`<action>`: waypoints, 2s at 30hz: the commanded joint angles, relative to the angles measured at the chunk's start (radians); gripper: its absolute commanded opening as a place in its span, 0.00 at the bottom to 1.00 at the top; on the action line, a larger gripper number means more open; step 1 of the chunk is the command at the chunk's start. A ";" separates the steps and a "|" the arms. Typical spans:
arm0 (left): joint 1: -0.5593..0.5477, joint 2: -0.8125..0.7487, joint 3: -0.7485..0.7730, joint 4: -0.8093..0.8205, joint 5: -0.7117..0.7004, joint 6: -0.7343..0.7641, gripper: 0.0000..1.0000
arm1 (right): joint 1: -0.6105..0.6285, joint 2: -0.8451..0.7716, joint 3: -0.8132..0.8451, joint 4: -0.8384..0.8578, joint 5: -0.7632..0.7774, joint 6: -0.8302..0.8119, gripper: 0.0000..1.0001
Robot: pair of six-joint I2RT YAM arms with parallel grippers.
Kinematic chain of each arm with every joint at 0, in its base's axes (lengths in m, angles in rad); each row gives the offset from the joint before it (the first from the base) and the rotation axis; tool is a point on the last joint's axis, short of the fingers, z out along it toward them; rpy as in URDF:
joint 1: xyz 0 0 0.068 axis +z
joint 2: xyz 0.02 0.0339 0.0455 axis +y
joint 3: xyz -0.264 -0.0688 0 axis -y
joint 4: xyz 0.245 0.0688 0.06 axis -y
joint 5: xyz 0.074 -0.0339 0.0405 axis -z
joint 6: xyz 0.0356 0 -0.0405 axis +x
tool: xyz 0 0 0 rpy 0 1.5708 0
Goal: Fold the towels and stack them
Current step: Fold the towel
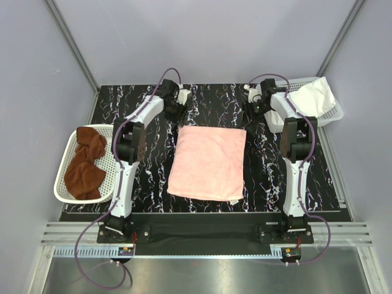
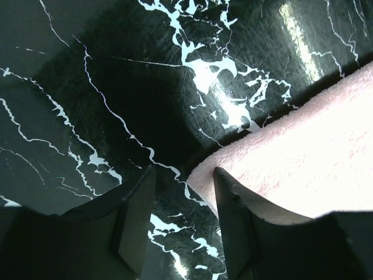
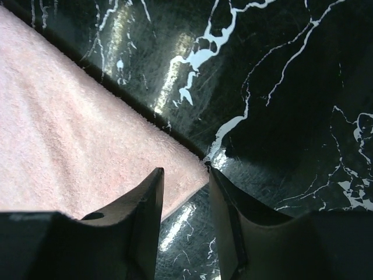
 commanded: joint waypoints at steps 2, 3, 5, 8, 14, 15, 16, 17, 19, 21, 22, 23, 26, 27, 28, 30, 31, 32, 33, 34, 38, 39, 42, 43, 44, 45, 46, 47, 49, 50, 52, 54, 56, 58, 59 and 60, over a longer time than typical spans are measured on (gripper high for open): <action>0.004 0.010 0.058 -0.024 -0.005 0.074 0.49 | -0.001 0.006 0.000 0.015 0.033 -0.009 0.43; 0.004 0.012 0.061 -0.026 0.013 0.093 0.49 | 0.001 0.000 -0.008 0.020 0.041 -0.011 0.44; 0.004 0.015 0.065 -0.035 0.021 0.100 0.49 | -0.001 0.000 -0.014 0.025 0.050 -0.012 0.45; 0.003 0.033 0.099 -0.058 0.030 0.109 0.48 | 0.002 0.005 -0.014 0.022 0.066 -0.014 0.45; 0.003 0.039 0.099 -0.086 0.059 0.121 0.41 | 0.012 0.005 -0.021 0.012 0.070 -0.032 0.46; 0.003 0.042 0.102 -0.092 0.070 0.127 0.39 | 0.015 0.009 -0.023 0.012 0.072 -0.035 0.46; 0.001 0.046 0.104 -0.096 0.075 0.129 0.37 | 0.015 0.011 -0.023 0.011 0.060 -0.035 0.46; 0.001 0.050 0.110 -0.106 0.076 0.129 0.35 | 0.016 0.012 -0.023 0.012 0.055 -0.035 0.46; 0.000 0.056 0.119 -0.110 0.070 0.123 0.24 | 0.018 0.020 -0.021 0.008 0.038 -0.035 0.45; 0.001 0.062 0.130 -0.115 0.070 0.124 0.18 | 0.027 0.026 -0.021 0.006 0.040 -0.039 0.41; 0.001 0.065 0.134 -0.118 0.070 0.123 0.11 | 0.029 0.028 -0.021 0.003 0.040 -0.040 0.41; 0.000 0.067 0.136 -0.122 0.070 0.123 0.08 | 0.032 0.031 -0.021 -0.001 0.038 -0.045 0.40; 0.001 0.064 0.133 -0.121 0.075 0.126 0.00 | 0.032 0.034 -0.026 -0.007 0.040 -0.051 0.40; 0.001 0.064 0.134 -0.121 0.075 0.124 0.00 | 0.030 0.038 -0.025 -0.011 0.035 -0.054 0.40; 0.001 0.062 0.134 -0.121 0.075 0.126 0.00 | 0.032 0.041 -0.021 -0.015 0.024 -0.055 0.40; 0.003 0.064 0.134 -0.127 0.073 0.129 0.00 | 0.033 0.054 -0.017 -0.021 0.018 -0.057 0.40; 0.001 0.064 0.134 -0.126 0.070 0.129 0.00 | 0.033 0.058 -0.005 -0.033 0.018 -0.058 0.40; 0.003 0.064 0.134 -0.126 0.061 0.127 0.00 | 0.036 0.063 0.002 -0.041 0.020 -0.063 0.40; 0.004 0.062 0.131 -0.126 0.044 0.130 0.00 | 0.041 0.073 0.006 -0.044 0.030 -0.063 0.40; 0.006 0.062 0.128 -0.126 0.036 0.134 0.00 | 0.041 0.074 0.011 -0.047 0.032 -0.063 0.40; 0.017 0.053 0.121 -0.119 -0.001 0.129 0.00 | 0.041 0.071 0.000 -0.032 0.027 -0.063 0.29; 0.020 0.049 0.118 -0.115 0.004 0.123 0.00 | 0.042 0.066 -0.001 -0.029 0.023 -0.063 0.26; 0.032 0.026 0.095 -0.086 -0.011 0.106 0.00 | 0.042 0.054 0.000 -0.011 0.018 -0.057 0.15; 0.035 0.021 0.091 -0.078 -0.013 0.106 0.00 | 0.042 0.051 -0.001 0.012 0.026 -0.055 0.11; 0.037 0.015 0.088 -0.070 -0.014 0.104 0.00 | 0.042 0.048 -0.001 0.026 0.029 -0.052 0.01; 0.038 0.009 0.085 -0.066 -0.027 0.098 0.00 | 0.042 0.043 -0.001 0.040 0.030 -0.052 0.00; 0.043 0.009 0.087 -0.057 -0.034 0.094 0.00 | 0.042 0.041 0.009 0.063 0.038 -0.051 0.00; 0.046 0.009 0.090 -0.052 -0.042 0.086 0.00 | 0.042 0.040 0.015 0.075 0.040 -0.046 0.00; 0.058 0.006 0.098 -0.035 -0.048 0.069 0.00 | 0.045 0.035 0.023 0.135 0.047 -0.043 0.00; 0.063 0.004 0.099 -0.027 -0.053 0.062 0.00 | 0.047 0.031 0.018 0.162 0.050 -0.037 0.00; 0.072 -0.002 0.102 -0.012 -0.057 0.042 0.00 | 0.047 0.020 0.018 0.224 0.056 -0.040 0.00; 0.084 -0.011 0.104 0.023 -0.064 0.019 0.00 | 0.048 0.012 0.022 0.258 0.061 -0.049 0.00; 0.093 -0.030 0.101 0.051 -0.063 0.009 0.00 | 0.048 0.000 0.025 0.307 0.064 -0.058 0.00; 0.098 -0.048 0.093 0.074 -0.054 0.009 0.00 | 0.050 -0.015 0.017 0.350 0.061 -0.063 0.00; 0.098 -0.068 0.085 0.083 -0.066 0.008 0.00 | 0.049 -0.037 0.011 0.362 0.064 -0.065 0.00; 0.098 -0.083 0.081 0.089 -0.070 0.011 0.00 | 0.050 -0.051 -0.009 0.374 0.067 -0.066 0.00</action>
